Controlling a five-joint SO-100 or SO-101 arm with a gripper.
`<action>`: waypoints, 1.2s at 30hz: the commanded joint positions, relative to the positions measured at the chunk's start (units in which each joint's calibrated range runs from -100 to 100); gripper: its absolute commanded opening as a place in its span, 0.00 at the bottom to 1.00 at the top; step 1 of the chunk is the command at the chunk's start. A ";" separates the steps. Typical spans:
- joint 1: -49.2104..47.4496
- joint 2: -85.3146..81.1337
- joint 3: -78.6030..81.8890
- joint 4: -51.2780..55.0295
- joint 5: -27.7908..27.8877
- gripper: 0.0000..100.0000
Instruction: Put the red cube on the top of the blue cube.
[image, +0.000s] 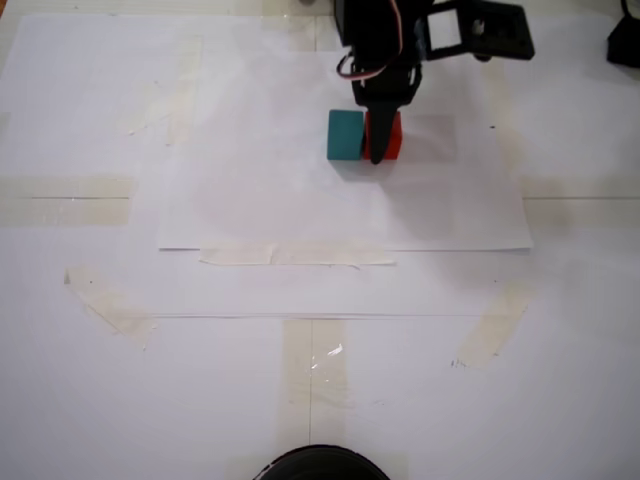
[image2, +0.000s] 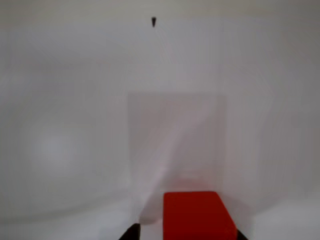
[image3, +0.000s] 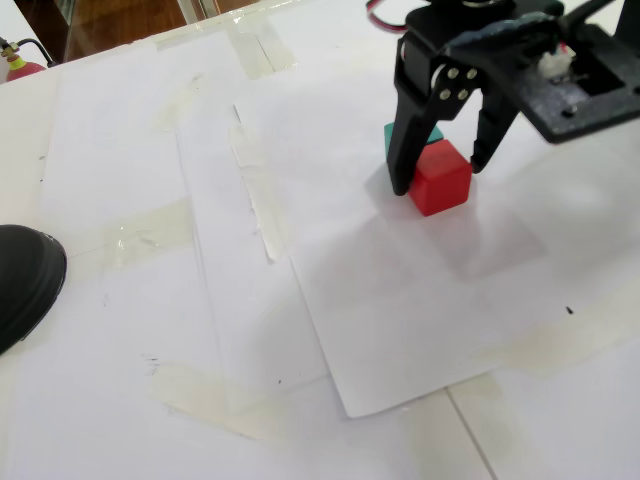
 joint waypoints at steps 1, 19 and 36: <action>-0.14 -0.63 0.33 -1.00 -0.10 0.24; -1.05 -1.14 0.60 -1.66 -1.17 0.19; -1.36 -0.54 -17.65 9.19 -1.56 0.18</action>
